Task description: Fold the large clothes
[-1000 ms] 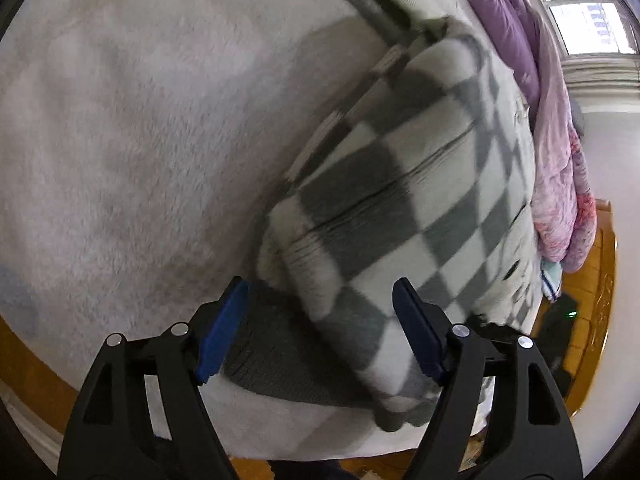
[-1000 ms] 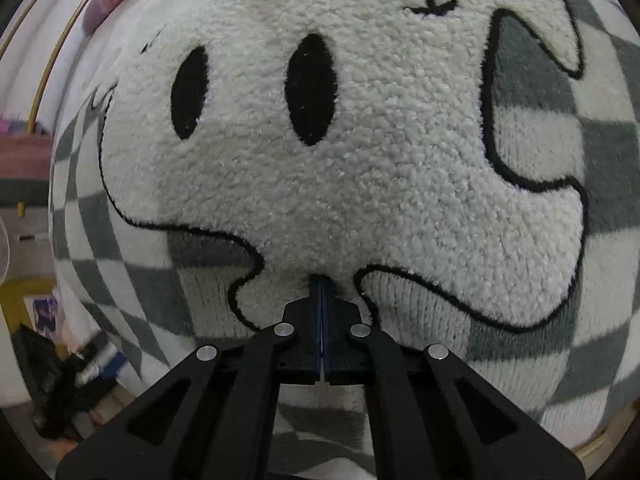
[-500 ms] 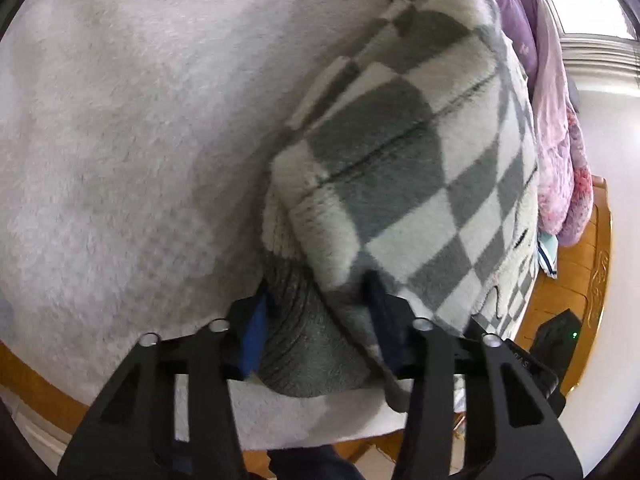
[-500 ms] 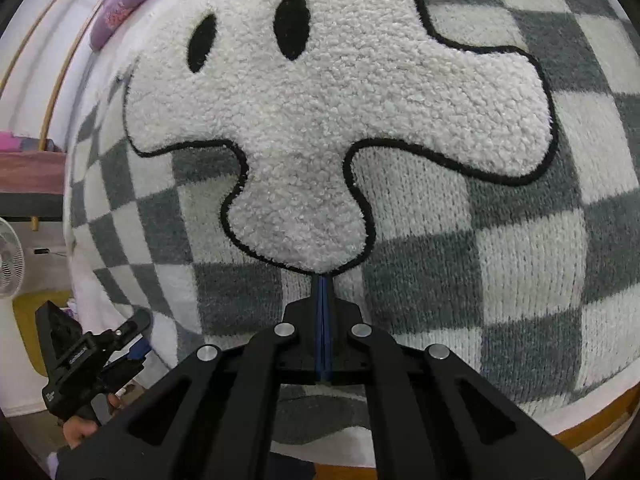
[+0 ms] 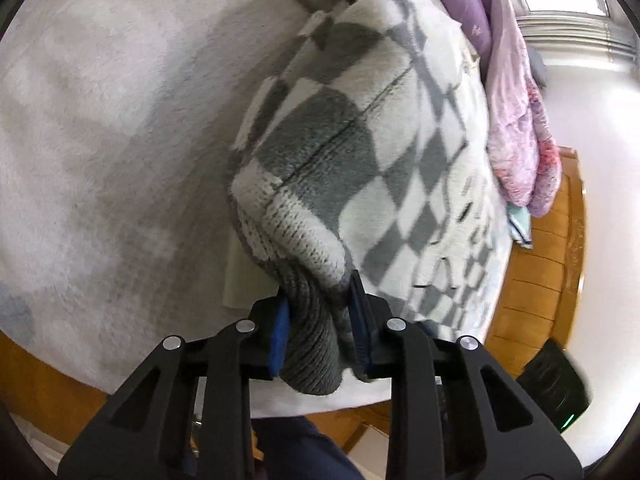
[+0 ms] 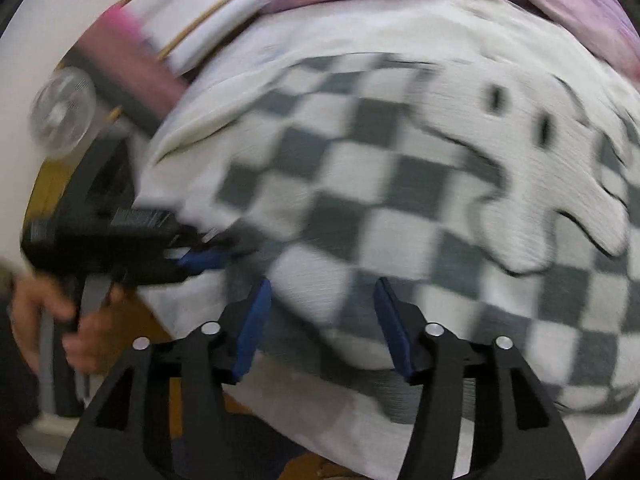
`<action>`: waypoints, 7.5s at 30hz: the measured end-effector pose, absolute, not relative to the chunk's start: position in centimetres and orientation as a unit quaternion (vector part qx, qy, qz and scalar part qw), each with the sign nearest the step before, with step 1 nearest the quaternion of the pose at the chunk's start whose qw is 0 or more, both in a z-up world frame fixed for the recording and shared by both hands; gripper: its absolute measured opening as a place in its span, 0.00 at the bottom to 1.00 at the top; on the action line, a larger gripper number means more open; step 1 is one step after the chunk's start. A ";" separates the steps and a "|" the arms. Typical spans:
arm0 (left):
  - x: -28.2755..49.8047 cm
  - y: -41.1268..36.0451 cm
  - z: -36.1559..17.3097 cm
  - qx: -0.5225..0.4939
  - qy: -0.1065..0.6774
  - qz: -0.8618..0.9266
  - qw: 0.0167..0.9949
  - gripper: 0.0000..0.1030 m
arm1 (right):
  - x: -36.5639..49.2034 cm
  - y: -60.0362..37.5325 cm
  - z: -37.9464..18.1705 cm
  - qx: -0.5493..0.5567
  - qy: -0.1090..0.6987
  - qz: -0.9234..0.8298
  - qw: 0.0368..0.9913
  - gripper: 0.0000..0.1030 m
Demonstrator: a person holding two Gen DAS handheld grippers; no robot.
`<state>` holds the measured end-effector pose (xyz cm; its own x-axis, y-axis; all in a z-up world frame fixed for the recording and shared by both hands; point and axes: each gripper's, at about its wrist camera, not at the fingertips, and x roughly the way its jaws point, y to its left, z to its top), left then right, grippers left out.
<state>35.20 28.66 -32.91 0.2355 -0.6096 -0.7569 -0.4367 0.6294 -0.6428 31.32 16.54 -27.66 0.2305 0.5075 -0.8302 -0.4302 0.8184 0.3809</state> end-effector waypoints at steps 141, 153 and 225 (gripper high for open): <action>40.7 -1.3 -35.8 -0.115 0.694 -0.152 0.694 0.89 | 22.1 -25.2 -36.9 0.522 0.513 -0.088 0.676 0.64; 42.2 -1.9 -36.1 -0.118 0.715 -0.155 0.672 0.89 | 19.9 -26.5 -40.6 0.630 0.456 -0.006 0.629 0.71; 51.0 -14.0 -31.5 -0.277 0.562 -0.304 0.718 0.72 | 24.7 -40.5 -26.4 0.419 0.474 -0.059 0.772 0.31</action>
